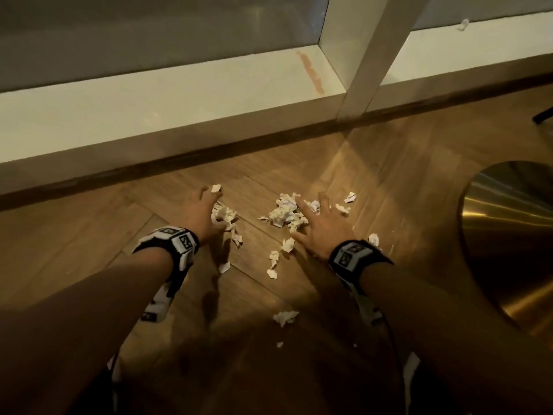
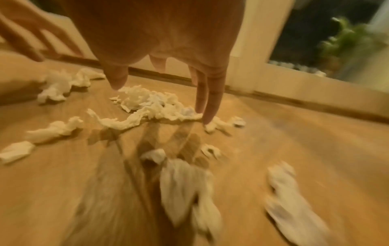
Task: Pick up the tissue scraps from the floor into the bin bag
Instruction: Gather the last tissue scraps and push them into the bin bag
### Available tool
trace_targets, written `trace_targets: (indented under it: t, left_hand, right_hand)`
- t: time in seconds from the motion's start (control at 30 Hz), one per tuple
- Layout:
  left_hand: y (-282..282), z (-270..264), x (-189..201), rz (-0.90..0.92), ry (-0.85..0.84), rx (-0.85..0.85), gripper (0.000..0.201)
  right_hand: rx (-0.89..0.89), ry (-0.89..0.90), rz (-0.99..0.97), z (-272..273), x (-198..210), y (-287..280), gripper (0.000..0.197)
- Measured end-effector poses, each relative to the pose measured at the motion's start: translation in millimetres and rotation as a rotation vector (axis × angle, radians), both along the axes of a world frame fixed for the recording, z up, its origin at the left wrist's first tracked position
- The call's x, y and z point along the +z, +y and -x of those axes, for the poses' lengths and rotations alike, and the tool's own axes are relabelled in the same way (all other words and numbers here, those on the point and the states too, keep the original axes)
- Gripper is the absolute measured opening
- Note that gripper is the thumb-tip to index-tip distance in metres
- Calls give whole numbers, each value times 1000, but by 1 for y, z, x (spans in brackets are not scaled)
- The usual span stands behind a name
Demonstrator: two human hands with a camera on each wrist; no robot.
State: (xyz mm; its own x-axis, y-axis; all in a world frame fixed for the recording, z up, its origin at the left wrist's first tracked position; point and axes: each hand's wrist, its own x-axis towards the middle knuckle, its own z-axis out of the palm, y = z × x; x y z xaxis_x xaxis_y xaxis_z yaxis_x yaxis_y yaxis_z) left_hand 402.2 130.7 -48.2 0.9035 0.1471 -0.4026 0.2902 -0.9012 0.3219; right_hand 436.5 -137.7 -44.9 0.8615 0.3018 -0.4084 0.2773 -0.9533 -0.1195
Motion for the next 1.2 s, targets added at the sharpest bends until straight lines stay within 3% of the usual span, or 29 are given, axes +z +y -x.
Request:
trace_targets:
  t: [0.1, 0.2, 0.37, 0.47, 0.57, 0.77, 0.97, 1.1, 1.2]
  left_hand:
    - [-2, -8, -18, 25, 44, -8, 70]
    - [-2, -8, -31, 9, 49, -18, 62]
    - [-6, -12, -34, 16, 18, 30, 38]
    - [-6, -13, -33, 34, 27, 67, 27]
    - [-9, -7, -27, 129, 43, 150, 23]
    - [-47, 27, 3, 486, 29, 362, 18]
    - [-102, 94, 50, 834, 185, 631, 19]
    - [-132, 148, 92, 1061, 305, 849, 26]
    - [-146, 184, 109, 1080, 262, 802, 20]
  right_hand:
    - [37, -2, 35, -19, -21, 27, 78]
    - [20, 34, 16, -26, -36, 42, 66]
    - [-35, 53, -233, -31, -45, 36, 32]
    - [-137, 45, -310, -35, -42, 24, 29]
    - [-193, 66, -371, -32, -29, 19, 30]
    - [-159, 147, -440, 3, 14, 21, 27]
    - [-92, 239, -562, 75, 68, 22, 22]
    - [-16, 327, -406, 133, 95, 28, 28]
    - [-76, 334, -464, 174, 117, 27, 30]
